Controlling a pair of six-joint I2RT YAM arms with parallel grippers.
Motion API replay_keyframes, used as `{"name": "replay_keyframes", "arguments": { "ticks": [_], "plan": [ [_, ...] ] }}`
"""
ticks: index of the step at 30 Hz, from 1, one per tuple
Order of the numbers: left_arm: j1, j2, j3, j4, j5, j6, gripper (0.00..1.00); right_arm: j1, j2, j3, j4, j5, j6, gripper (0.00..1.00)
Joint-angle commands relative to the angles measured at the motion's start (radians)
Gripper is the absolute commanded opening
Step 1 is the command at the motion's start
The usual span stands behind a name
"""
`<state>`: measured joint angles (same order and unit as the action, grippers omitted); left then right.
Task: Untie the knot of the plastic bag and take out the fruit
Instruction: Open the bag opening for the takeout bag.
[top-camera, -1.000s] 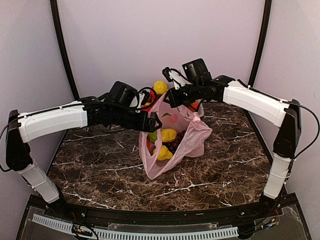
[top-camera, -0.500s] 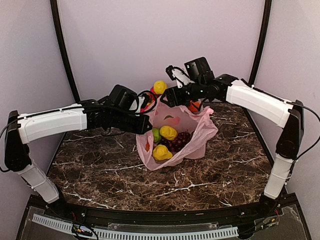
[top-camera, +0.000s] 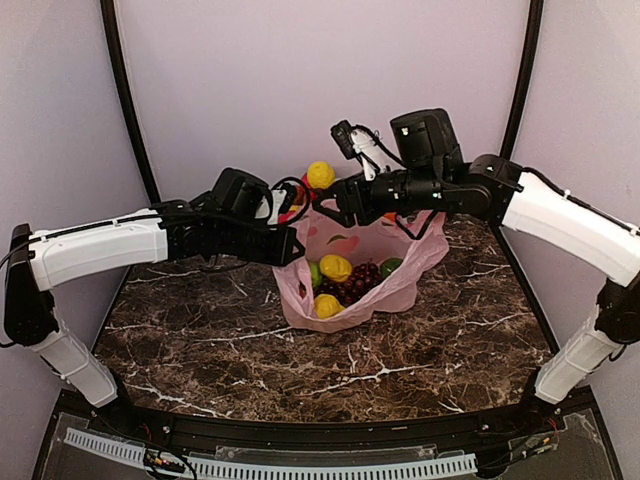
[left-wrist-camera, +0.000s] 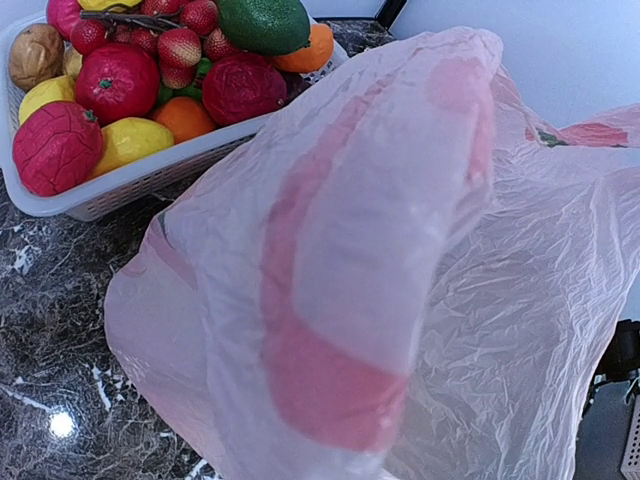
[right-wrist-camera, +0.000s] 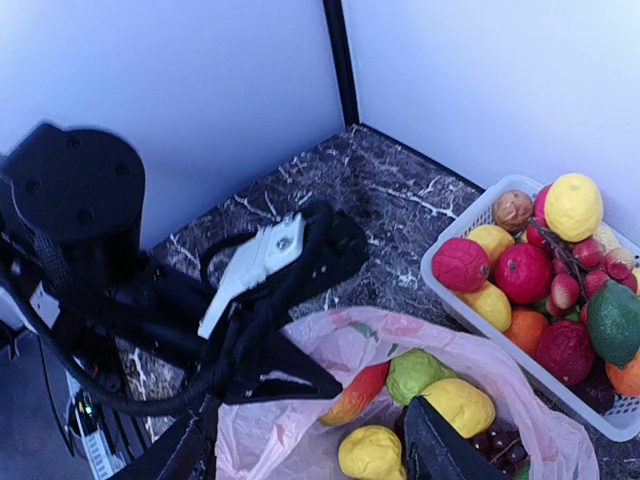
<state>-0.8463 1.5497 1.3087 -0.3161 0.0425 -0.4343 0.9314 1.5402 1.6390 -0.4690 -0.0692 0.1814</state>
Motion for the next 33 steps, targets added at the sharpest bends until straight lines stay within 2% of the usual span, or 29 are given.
{"name": "replay_keyframes", "arguments": {
  "ticks": [1, 3, 6, 7, 9, 10, 13, 23, 31, 33],
  "plan": [
    [0.003, -0.056, -0.034, 0.028, 0.011, -0.015, 0.01, 0.016, 0.027, -0.096, 0.000, 0.039, 0.094, 0.56],
    [0.003, -0.065, -0.046, 0.034, 0.011, -0.018, 0.01, 0.019, 0.050, -0.115, -0.021, 0.065, 0.124, 0.53],
    [0.004, -0.077, -0.063, 0.039, 0.008, -0.022, 0.01, 0.020, 0.105, -0.103, -0.099, 0.184, 0.147, 0.53],
    [0.004, -0.084, -0.067, 0.039, 0.006, -0.023, 0.01, 0.021, 0.130, -0.091, -0.134, 0.226, 0.151, 0.59],
    [0.006, -0.096, -0.081, 0.037, -0.001, -0.023, 0.01, 0.019, 0.177, -0.058, -0.221, 0.321, 0.171, 0.80],
    [0.009, -0.107, -0.085, 0.036, -0.006, -0.023, 0.01, 0.016, 0.198, -0.043, -0.281, 0.367, 0.183, 0.86],
    [0.024, -0.136, -0.116, 0.031, -0.025, -0.024, 0.01, -0.009, 0.213, -0.049, -0.359, 0.441, 0.221, 0.95],
    [0.150, -0.319, -0.292, 0.023, 0.029, -0.035, 0.01, -0.190, -0.003, -0.325, -0.347, 0.429, 0.280, 0.97],
    [0.154, -0.355, -0.337, 0.072, 0.191, 0.012, 0.01, -0.179, -0.063, -0.357, -0.190, 0.243, 0.197, 0.95],
    [0.154, -0.367, -0.332, 0.077, 0.228, 0.032, 0.05, -0.156, -0.076, -0.353, -0.148, 0.202, 0.165, 0.96]
  ]
}}
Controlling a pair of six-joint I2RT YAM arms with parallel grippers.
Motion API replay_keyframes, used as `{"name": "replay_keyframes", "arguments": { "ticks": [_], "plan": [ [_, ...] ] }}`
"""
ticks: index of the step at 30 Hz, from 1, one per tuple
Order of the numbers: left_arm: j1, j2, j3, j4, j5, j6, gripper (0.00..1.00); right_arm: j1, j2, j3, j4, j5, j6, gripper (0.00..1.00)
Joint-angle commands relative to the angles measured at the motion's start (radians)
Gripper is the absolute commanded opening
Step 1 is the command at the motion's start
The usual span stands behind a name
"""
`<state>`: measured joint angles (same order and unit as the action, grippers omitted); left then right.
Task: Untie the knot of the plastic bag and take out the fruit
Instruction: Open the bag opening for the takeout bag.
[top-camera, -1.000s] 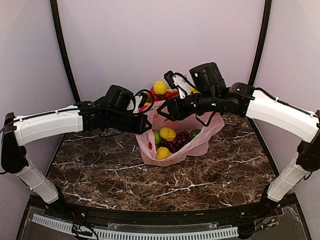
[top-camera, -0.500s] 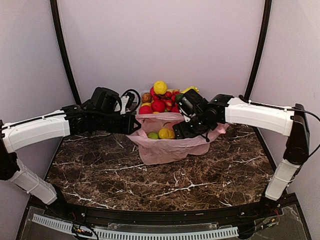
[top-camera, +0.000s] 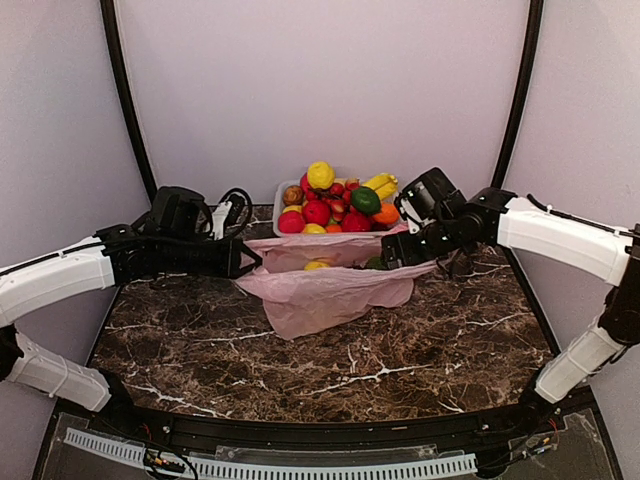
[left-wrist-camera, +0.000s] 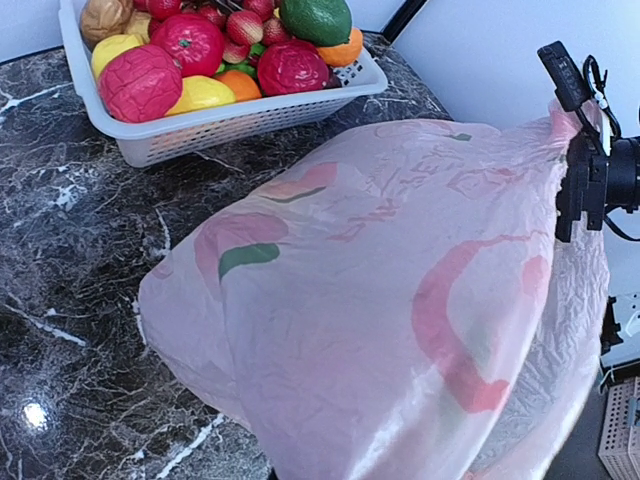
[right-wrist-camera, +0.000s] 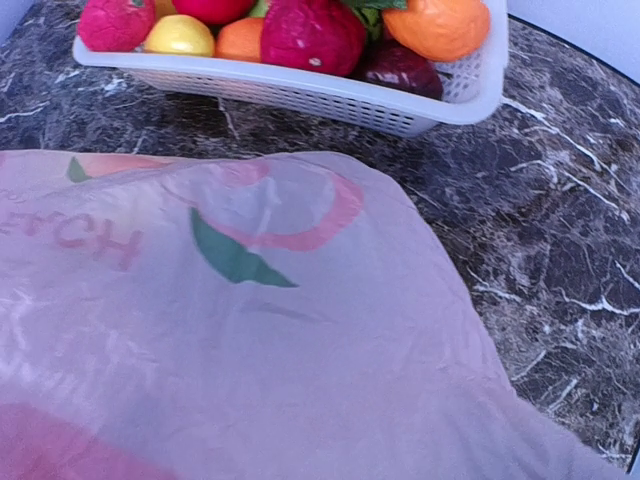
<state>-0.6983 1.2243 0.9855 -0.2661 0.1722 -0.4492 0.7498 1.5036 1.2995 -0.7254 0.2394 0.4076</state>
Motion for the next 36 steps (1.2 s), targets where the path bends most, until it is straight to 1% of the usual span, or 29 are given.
{"name": "replay_keyframes", "arguments": {
  "ticks": [1, 2, 3, 4, 5, 6, 7, 8, 10, 14, 16, 22, 25, 30, 31, 34, 36],
  "plan": [
    [0.006, -0.047, 0.001, 0.017, 0.111, 0.056, 0.15, 0.034, -0.044, -0.007, 0.122, -0.124, -0.075, 0.96],
    [0.006, -0.057, 0.011, 0.006, 0.111, 0.077, 0.23, 0.042, -0.047, -0.001, 0.133, -0.143, -0.086, 0.96],
    [0.006, -0.061, 0.035, -0.020, 0.106, 0.090, 0.40, 0.049, -0.049, 0.007, 0.142, -0.158, -0.096, 0.96],
    [0.006, -0.067, 0.048, -0.036, 0.099, 0.116, 0.48, 0.055, -0.051, 0.014, 0.152, -0.170, -0.105, 0.96],
    [0.007, -0.068, 0.084, -0.074, 0.079, 0.128, 0.63, 0.059, -0.052, 0.022, 0.160, -0.181, -0.109, 0.96],
    [0.008, -0.064, 0.128, -0.094, 0.066, 0.152, 0.70, 0.062, -0.052, 0.029, 0.169, -0.190, -0.111, 0.96],
    [0.008, -0.050, 0.153, -0.141, 0.043, 0.166, 0.82, 0.064, -0.050, 0.036, 0.180, -0.201, -0.112, 0.97],
    [0.008, -0.040, 0.208, -0.191, 0.036, 0.194, 0.88, 0.067, -0.048, 0.042, 0.191, -0.211, -0.114, 0.97],
    [0.008, 0.000, 0.291, -0.257, 0.033, 0.241, 0.93, 0.074, -0.040, 0.054, 0.211, -0.226, -0.119, 0.97],
    [0.008, 0.083, 0.415, -0.331, 0.072, 0.323, 0.97, 0.090, -0.009, 0.081, 0.232, -0.235, -0.122, 0.97],
    [0.008, 0.116, 0.459, -0.353, 0.096, 0.371, 0.99, 0.098, 0.003, 0.092, 0.235, -0.235, -0.121, 0.96],
    [0.006, 0.194, 0.541, -0.364, 0.190, 0.508, 0.99, 0.107, 0.009, 0.094, 0.270, -0.305, -0.112, 0.97],
    [0.006, 0.249, 0.571, -0.362, 0.165, 0.558, 0.99, 0.108, 0.009, 0.090, 0.274, -0.313, -0.110, 0.97],
    [0.006, 0.330, 0.626, -0.324, 0.006, 0.604, 0.99, 0.108, 0.005, 0.086, 0.273, -0.323, -0.103, 0.97],
    [0.006, 0.338, 0.636, -0.317, -0.005, 0.617, 0.99, 0.108, 0.001, 0.086, 0.275, -0.326, -0.101, 0.97],
    [0.006, 0.377, 0.660, -0.292, 0.007, 0.655, 0.99, 0.108, -0.012, 0.092, 0.277, -0.345, -0.103, 0.98],
    [0.006, 0.400, 0.679, -0.285, 0.051, 0.698, 0.99, 0.108, -0.021, 0.097, 0.280, -0.365, -0.105, 0.99]
  ]
}}
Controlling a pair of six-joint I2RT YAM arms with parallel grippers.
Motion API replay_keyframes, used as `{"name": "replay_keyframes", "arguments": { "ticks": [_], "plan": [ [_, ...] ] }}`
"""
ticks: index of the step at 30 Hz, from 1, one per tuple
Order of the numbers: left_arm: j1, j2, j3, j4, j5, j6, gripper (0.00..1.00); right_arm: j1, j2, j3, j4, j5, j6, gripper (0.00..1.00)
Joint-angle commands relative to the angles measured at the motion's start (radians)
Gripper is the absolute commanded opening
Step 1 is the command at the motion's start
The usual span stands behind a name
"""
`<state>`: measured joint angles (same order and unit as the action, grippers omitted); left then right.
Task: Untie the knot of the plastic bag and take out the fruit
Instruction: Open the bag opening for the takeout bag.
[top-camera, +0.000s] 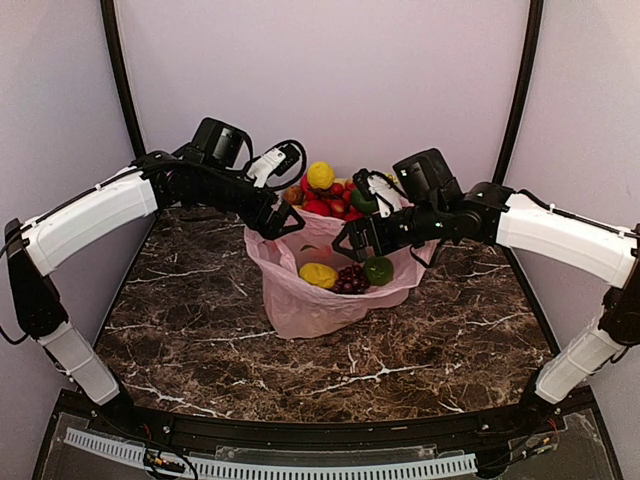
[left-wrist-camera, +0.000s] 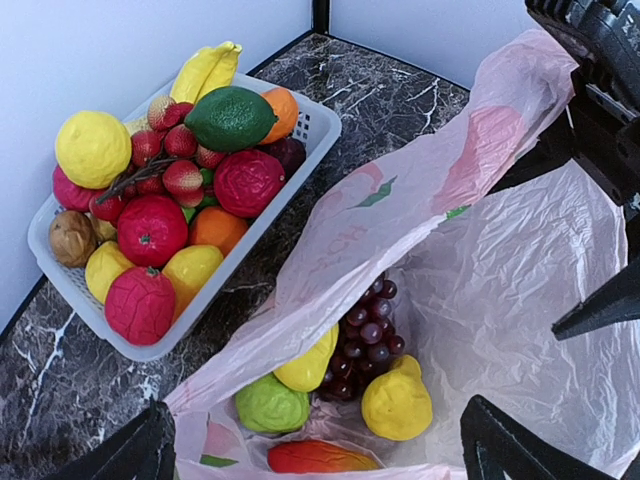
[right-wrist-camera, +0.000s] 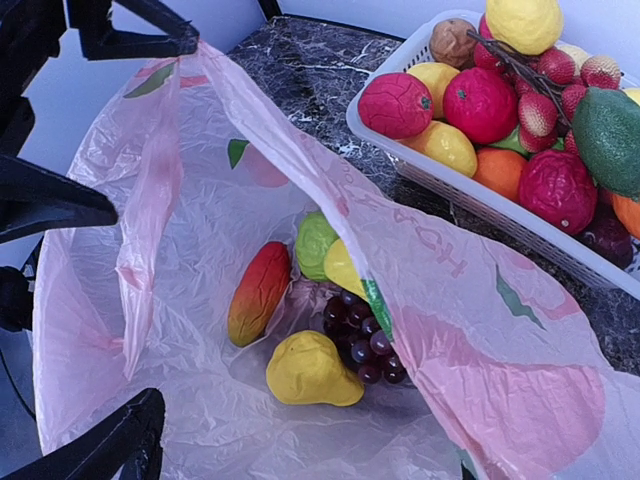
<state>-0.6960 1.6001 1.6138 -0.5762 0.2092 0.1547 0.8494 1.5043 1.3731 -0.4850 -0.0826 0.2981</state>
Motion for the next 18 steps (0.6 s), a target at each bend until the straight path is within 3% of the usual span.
{"name": "replay_keyframes", "arguments": {
  "ticks": [1, 15, 18],
  "plan": [
    [0.004, 0.033, 0.062, 0.026, 0.040, 0.121, 0.99, 0.008, -0.028, 0.026, 0.039, -0.058, 0.005, 0.99],
    [0.002, 0.202, 0.134, 0.027, 0.090, 0.251, 0.98, 0.006, -0.150, -0.017, 0.116, -0.195, 0.009, 0.99],
    [-0.002, 0.208, 0.132, 0.043, 0.070, 0.240, 0.82, 0.008, -0.130, -0.025, 0.122, -0.203, 0.015, 0.99]
  ]
}}
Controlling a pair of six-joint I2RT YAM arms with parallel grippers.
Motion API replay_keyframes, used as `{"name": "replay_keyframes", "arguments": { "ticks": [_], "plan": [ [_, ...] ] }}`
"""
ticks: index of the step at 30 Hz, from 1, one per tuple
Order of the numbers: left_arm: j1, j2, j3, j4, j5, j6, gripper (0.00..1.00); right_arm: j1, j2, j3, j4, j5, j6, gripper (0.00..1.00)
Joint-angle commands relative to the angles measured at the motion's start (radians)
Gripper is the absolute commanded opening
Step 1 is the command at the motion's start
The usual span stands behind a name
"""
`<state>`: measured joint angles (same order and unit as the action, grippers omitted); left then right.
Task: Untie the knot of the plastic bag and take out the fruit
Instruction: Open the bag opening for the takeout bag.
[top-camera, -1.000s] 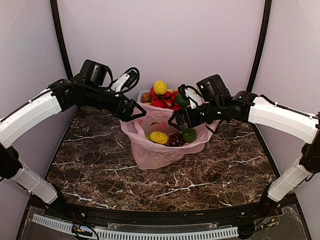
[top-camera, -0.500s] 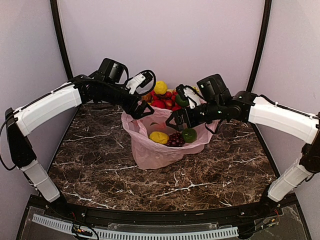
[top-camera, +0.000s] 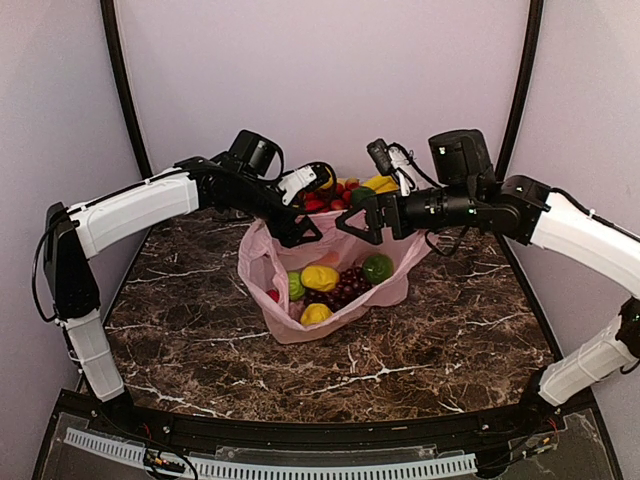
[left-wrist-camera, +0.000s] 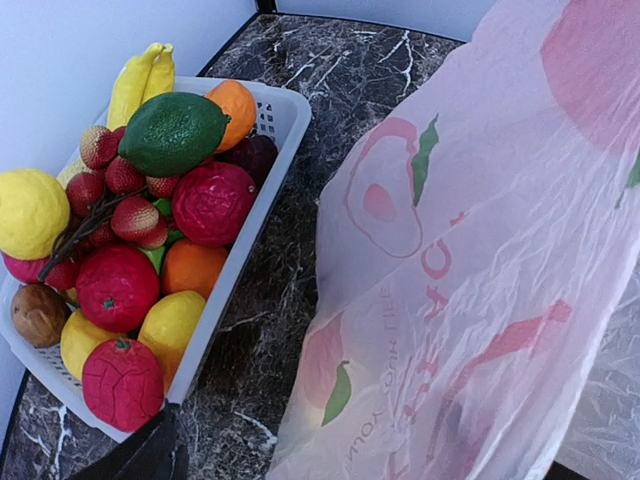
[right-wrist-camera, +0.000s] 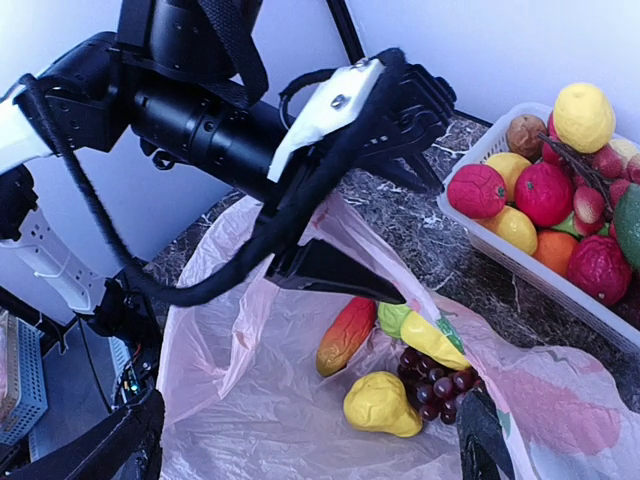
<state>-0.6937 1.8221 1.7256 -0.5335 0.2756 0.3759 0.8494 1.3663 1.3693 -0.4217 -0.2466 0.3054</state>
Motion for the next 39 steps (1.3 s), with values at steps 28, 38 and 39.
{"name": "replay_keyframes", "arguments": {
  "ticks": [28, 38, 39],
  "plan": [
    [-0.013, -0.110, -0.089, 0.046, 0.053, -0.238, 0.01, 0.142, 0.058, -0.003, 0.020, -0.351, -0.025, 0.99],
    [-0.009, -0.148, -0.132, 0.038, -0.031, -0.258, 0.01, 0.155, 0.082, -0.019, 0.097, -0.056, 0.042, 0.97],
    [-0.009, -0.154, -0.133, 0.041, -0.026, -0.261, 0.01, 0.157, 0.098, -0.021, 0.070, -0.002, 0.054, 0.96]
  ]
}}
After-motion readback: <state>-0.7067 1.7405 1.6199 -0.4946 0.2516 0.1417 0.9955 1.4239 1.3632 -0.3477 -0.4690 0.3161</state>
